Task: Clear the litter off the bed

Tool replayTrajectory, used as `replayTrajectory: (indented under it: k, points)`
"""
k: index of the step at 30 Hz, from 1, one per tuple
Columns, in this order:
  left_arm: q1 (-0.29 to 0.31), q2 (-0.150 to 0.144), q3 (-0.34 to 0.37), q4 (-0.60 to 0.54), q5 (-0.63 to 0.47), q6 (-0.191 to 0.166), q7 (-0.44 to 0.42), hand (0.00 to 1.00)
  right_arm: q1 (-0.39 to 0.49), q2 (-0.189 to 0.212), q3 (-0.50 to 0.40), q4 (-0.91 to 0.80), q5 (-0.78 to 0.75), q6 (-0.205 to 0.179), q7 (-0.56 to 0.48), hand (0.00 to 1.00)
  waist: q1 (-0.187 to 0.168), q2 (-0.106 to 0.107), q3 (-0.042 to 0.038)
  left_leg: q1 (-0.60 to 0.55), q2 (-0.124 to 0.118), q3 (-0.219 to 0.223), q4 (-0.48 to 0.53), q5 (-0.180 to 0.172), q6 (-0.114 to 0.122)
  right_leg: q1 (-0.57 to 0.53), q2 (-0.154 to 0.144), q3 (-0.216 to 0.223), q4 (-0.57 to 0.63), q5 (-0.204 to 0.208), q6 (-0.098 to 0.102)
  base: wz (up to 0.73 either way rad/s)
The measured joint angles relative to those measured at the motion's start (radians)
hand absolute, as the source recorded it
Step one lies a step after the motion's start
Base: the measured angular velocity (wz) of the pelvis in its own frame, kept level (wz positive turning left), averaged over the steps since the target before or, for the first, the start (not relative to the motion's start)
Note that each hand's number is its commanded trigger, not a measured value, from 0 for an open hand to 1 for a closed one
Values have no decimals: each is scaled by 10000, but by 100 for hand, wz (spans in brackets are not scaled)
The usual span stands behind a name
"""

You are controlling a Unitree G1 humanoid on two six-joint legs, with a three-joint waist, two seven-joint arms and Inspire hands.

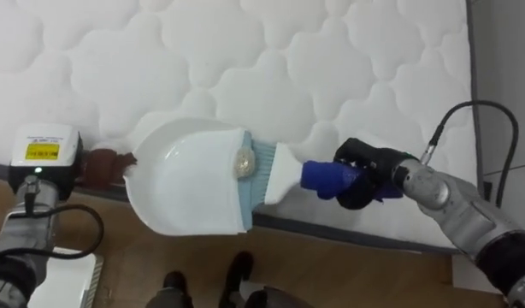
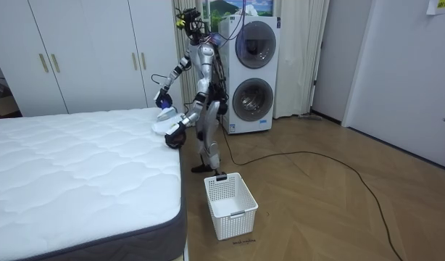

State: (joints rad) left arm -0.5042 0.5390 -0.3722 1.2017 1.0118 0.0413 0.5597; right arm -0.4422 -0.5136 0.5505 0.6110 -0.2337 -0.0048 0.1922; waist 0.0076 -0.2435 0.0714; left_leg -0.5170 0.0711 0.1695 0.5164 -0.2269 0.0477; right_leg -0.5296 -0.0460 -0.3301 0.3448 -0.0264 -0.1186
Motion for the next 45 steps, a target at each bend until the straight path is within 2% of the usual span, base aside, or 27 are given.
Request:
replayTrajectory:
  k: [4, 11, 16, 18, 21, 22, 26, 27, 29, 32, 35, 36, 38, 39, 40, 41, 43, 45]
  points:
    - [220, -137, 823, 67, -172, -127, 150, 100, 172, -4, -654, -240, 514, -42, 3, 100, 8, -65, -4, 224, 58, 115, -19, -58, -35, 170, 52, 97, -25, -2, -5, -9]
    - [492, -168, 1340, 169, -398, -406, 463, 100, 627, -14, -1200, -806, 765, -164, 109, 100, 7, -103, -22, 1107, 152, 254, -245, -226, -63, 1044, 246, 294, -390, 26, 66, -9]
    - [916, -216, 1908, 241, -466, -394, 602, 100, 950, -127, -1716, -1442, 959, -192, 326, 100, 130, -223, -127, 1838, 363, 714, -315, -392, -84, 1673, 466, 604, -685, 136, 84, -25]
    - [996, -223, 1935, 241, -360, -272, 604, 100, 1103, -143, -1990, -1719, 1365, -275, 392, 100, 62, -246, -170, 2023, 395, 703, -302, -416, -104, 1919, 530, 599, -879, 164, 89, -6]
    - [1034, -224, 1935, 240, -243, -175, 607, 100, 1188, -209, -2350, -2391, 1710, -407, 425, 100, -14, -251, -184, 2283, 395, 708, -325, -418, -107, 2184, 556, 631, -936, 171, 103, -1]
    - [1033, -225, 1952, 212, -166, -187, 640, 100, 1258, -213, -2542, -2598, 1915, -508, 489, 100, -40, -231, -218, 2331, 396, 706, -323, -419, -107, 2266, 573, 646, -1007, 184, 124, 0]
    - [1035, -230, 1998, 153, -160, -194, 1018, 100, 1409, -224, -2735, -2877, 2221, -519, 519, 100, -54, -170, -335, 2504, 399, 709, -338, -427, -98, 2465, 598, 680, -1097, 209, 154, 0]
    - [1039, -239, 2016, 148, -164, -198, 1150, 100, 1495, -238, -2774, -2918, 2285, -519, 520, 100, -42, -145, -379, 2559, 394, 709, -343, -430, -93, 2516, 597, 691, -1101, 205, 162, 0]
    - [1063, -249, 2113, 148, -174, -191, 1309, 100, 1510, -278, -2778, -2916, 2294, -518, 525, 100, -41, -97, -385, 2690, 374, 716, -411, -432, -92, 2618, 598, 740, -1114, 207, 175, 0]
    - [1117, -409, 2159, 119, -161, -181, 1326, 100, 1628, -455, -2886, -2922, 2304, -508, 668, 100, -9, 65, -441, 2986, 332, 720, -671, -432, -92, 2885, 610, 777, -1259, 225, 212, 0]
    - [1468, -510, 2610, -460, -139, -231, 1481, 100, 1737, -511, -3172, -2929, 2350, -508, 735, 100, 11, 263, -463, 3187, 298, 719, -755, -434, -96, 3041, 604, 837, -1250, 193, 239, 0]
    - [1654, -575, 2866, -746, -139, -244, 1584, 100, 1882, -511, -3371, -3019, 2361, -508, 741, 100, -10, 379, -511, 3240, 257, 687, -812, -434, -96, 3064, 585, 871, -1250, 149, 262, 10]
    - [1990, -627, 3151, -1275, -145, -275, 1680, 100, 2184, -509, -3657, -3099, 2361, -508, 739, 100, -56, 541, -546, 3443, 151, 602, -1048, -389, -94, 3232, 521, 828, -1241, 115, 308, 17]
    - [2334, -625, 3288, -1815, -148, -284, 1765, 100, 2451, -510, -3818, -3129, 2336, -503, 737, 100, -105, 651, -567, 3556, 45, 389, -1188, -351, -90, 3388, 476, 796, -1240, 54, 359, 37]
    - [2703, -627, 3412, -2433, -149, -285, 1780, 100, 2748, -511, -4003, -3129, 2286, -498, 743, 100, -275, 770, -621, 3667, -24, 178, -1255, -331, -68, 3558, 451, 805, -1246, -41, 439, 50]
    - [2874, -629, 3445, -2738, -147, -290, 1784, 100, 2934, -509, -4140, -3137, 2299, -495, 743, 100, -330, 824, -619, 3720, -72, 49, -1291, -326, -63, 3665, 440, 812, -1243, -97, 472, 67]
    - [3446, -640, 3549, -3711, -144, -345, 1792, 100, 3697, -508, -4823, -3136, 2317, -467, 726, 0, -534, 1020, -717, 3897, -263, -460, -1495, -268, -25, 3967, 376, 805, -1227, -337, 607, 76]
    - [3745, -666, 3783, -4227, -153, -346, 1792, 100, 3940, -505, -5220, -3136, 2291, -404, 645, 0, -536, 1124, -718, 3965, -383, -655, -1691, -177, -8, 4009, 326, 828, -1221, -400, 655, 42]
